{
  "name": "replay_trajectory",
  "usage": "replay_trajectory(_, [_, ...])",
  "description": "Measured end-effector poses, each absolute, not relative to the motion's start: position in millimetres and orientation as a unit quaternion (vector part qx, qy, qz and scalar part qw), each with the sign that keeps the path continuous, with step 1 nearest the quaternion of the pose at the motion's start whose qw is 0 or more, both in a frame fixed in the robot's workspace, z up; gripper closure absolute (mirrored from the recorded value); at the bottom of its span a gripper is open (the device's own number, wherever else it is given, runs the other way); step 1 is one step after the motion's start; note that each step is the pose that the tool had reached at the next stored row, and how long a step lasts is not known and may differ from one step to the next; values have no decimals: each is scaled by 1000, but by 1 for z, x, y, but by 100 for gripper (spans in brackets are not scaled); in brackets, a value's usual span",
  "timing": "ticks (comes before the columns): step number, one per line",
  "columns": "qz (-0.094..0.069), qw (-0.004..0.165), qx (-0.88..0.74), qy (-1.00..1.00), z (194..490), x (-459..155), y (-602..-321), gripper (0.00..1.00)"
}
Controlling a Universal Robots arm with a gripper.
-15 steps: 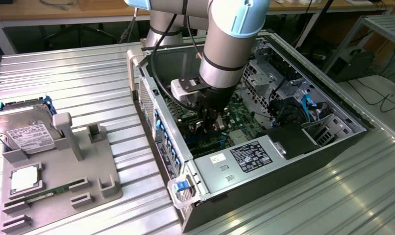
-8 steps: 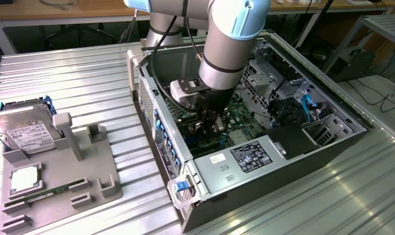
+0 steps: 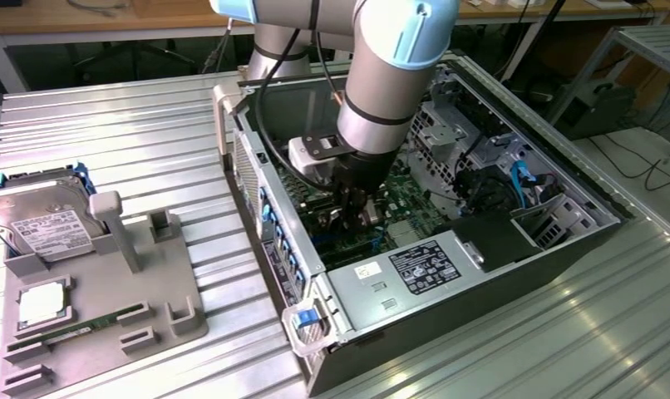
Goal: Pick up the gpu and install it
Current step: 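Insert the gpu into the slot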
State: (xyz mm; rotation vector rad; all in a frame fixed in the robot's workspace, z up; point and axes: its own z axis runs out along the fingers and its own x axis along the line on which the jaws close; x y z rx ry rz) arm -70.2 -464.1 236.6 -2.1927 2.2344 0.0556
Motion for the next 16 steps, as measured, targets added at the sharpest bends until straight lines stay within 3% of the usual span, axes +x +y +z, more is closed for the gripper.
replay_trajectory(16, [17,5,-700,713,234,-71,-464,72])
